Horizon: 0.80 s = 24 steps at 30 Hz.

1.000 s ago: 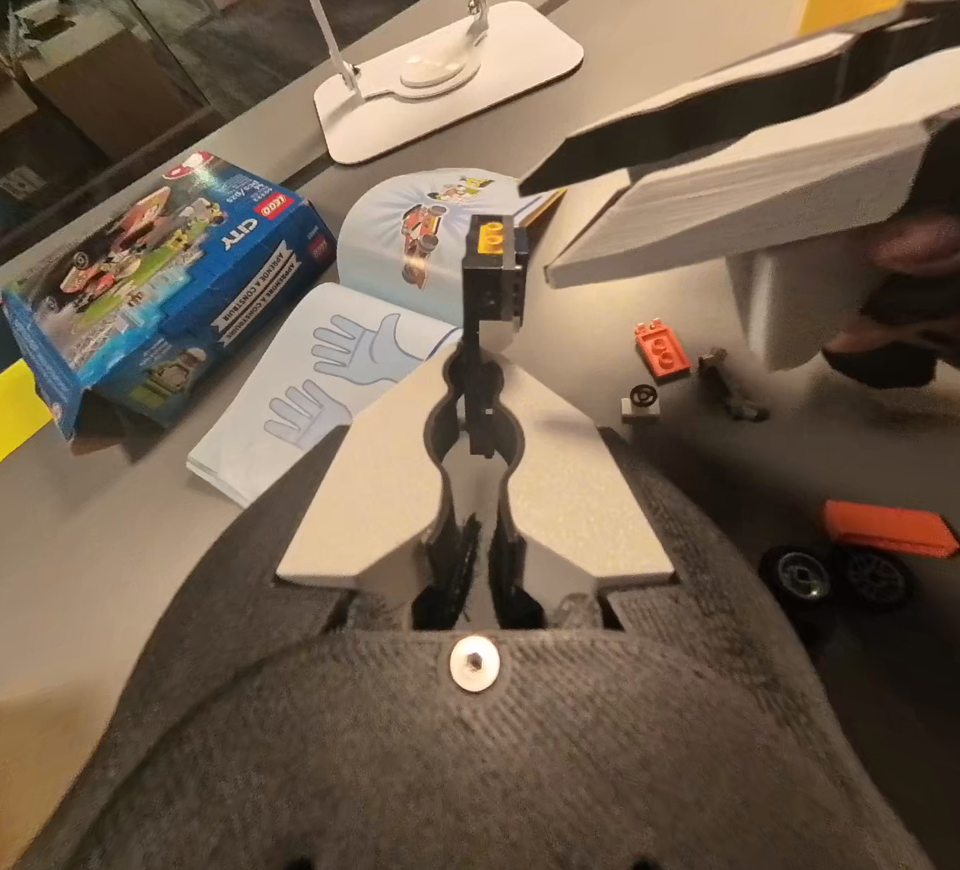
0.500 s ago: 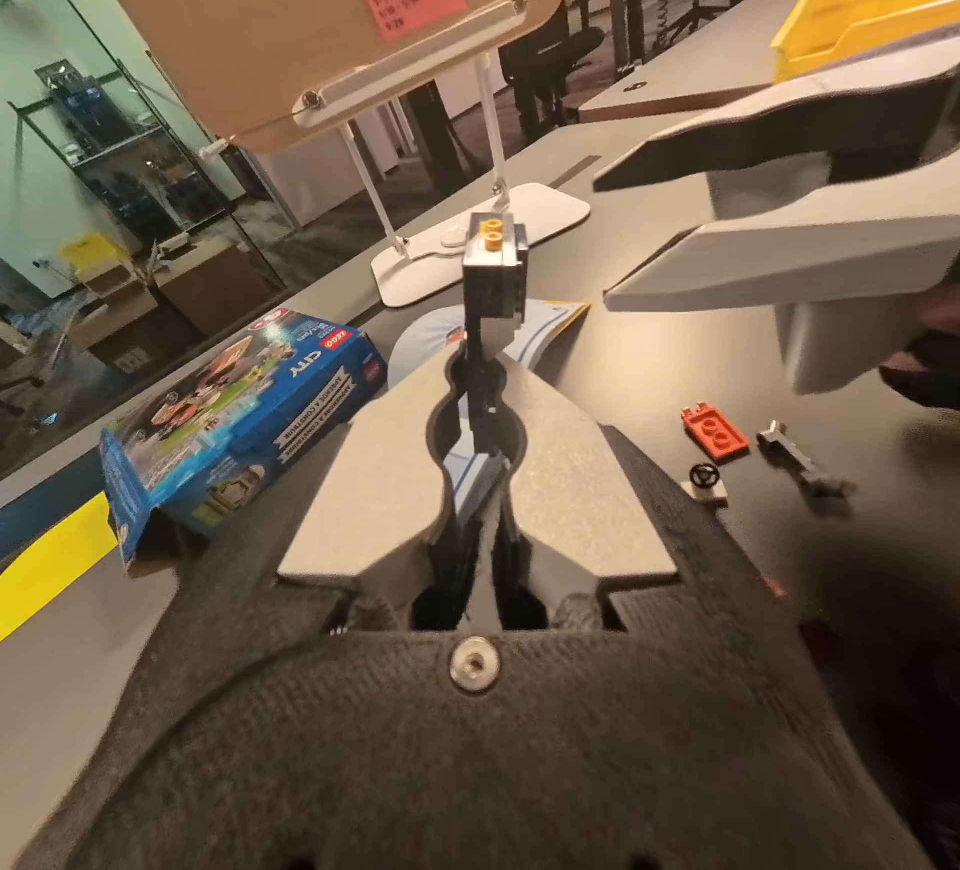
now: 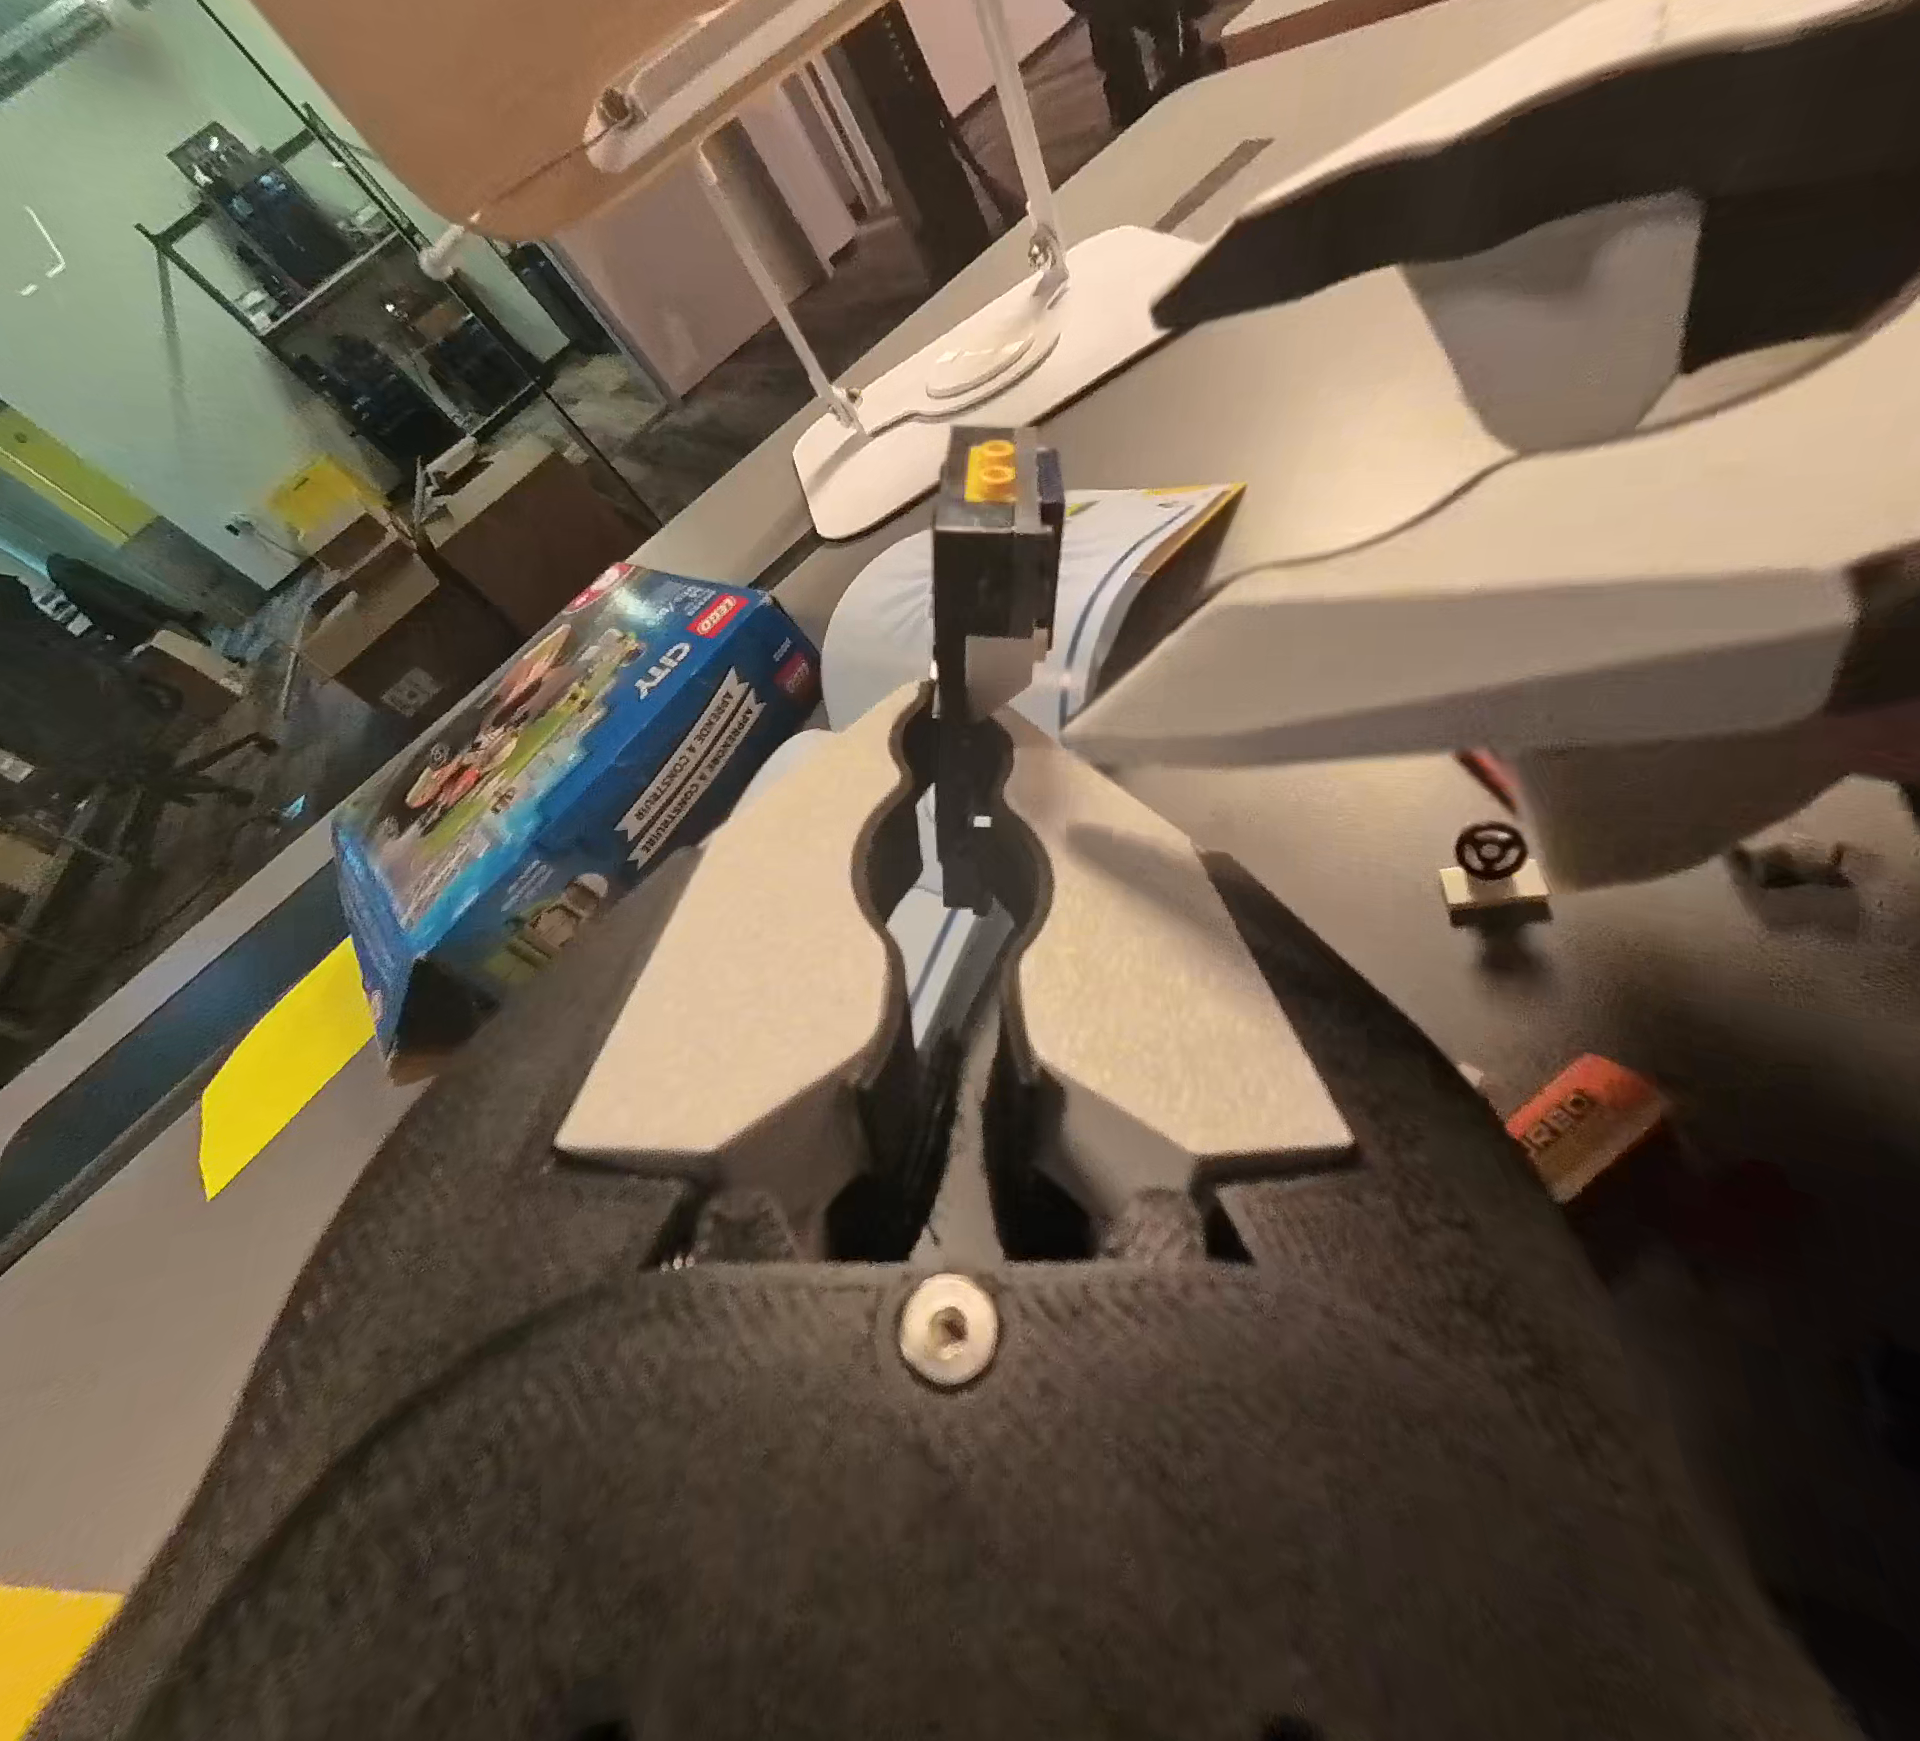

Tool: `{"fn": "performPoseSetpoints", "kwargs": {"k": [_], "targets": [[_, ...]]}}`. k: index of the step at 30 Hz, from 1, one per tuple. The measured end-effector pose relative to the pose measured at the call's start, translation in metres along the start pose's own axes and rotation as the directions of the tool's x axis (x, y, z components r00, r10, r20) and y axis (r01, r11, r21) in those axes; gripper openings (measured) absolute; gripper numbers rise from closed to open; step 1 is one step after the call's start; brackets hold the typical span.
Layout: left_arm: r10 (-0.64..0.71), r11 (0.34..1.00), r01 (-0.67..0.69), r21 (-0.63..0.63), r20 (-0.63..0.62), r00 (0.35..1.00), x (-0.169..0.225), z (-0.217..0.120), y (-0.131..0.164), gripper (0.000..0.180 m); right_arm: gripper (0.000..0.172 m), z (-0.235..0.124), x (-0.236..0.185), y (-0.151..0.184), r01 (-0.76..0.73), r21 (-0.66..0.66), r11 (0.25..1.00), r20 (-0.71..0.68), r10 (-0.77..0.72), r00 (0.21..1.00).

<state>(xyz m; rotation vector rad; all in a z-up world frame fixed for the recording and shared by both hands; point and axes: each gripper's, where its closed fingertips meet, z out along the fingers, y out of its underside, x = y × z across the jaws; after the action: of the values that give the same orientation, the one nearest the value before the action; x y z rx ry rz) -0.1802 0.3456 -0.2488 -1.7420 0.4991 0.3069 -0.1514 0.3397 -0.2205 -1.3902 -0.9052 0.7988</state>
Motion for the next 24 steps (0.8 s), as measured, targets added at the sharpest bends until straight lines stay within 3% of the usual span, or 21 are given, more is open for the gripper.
{"fn": "performPoseSetpoints", "kwargs": {"k": [8,15,17,22,24], "targets": [[-0.007,1.000,0.007,-0.010,-0.019,1.000,0.013,0.003,-0.005,0.003,0.085,0.007,0.011,0.006,-0.150,-0.026,0.988,-0.037,0.149,0.988],[-0.120,0.993,0.120,-0.006,-0.099,0.988,0.023,0.005,-0.008,0.003,0.078,0.001,0.013,0.007,-0.137,-0.028,0.990,-0.043,0.135,0.990],[-0.131,0.991,0.129,-0.022,-0.101,0.986,0.024,0.007,-0.005,0.002,0.064,-0.002,0.014,0.005,-0.128,-0.013,0.992,-0.047,0.127,0.991],[-0.171,0.985,0.168,-0.037,-0.105,0.980,0.020,0.008,-0.001,0.003,0.073,0.001,0.010,0.010,-0.191,-0.058,0.980,0.024,0.193,0.981],[-0.155,0.988,0.152,-0.031,-0.111,0.982,0.024,0.008,-0.003,0.003,0.065,0.003,0.007,0.012,-0.193,-0.072,0.978,0.033,0.196,0.980]]}}
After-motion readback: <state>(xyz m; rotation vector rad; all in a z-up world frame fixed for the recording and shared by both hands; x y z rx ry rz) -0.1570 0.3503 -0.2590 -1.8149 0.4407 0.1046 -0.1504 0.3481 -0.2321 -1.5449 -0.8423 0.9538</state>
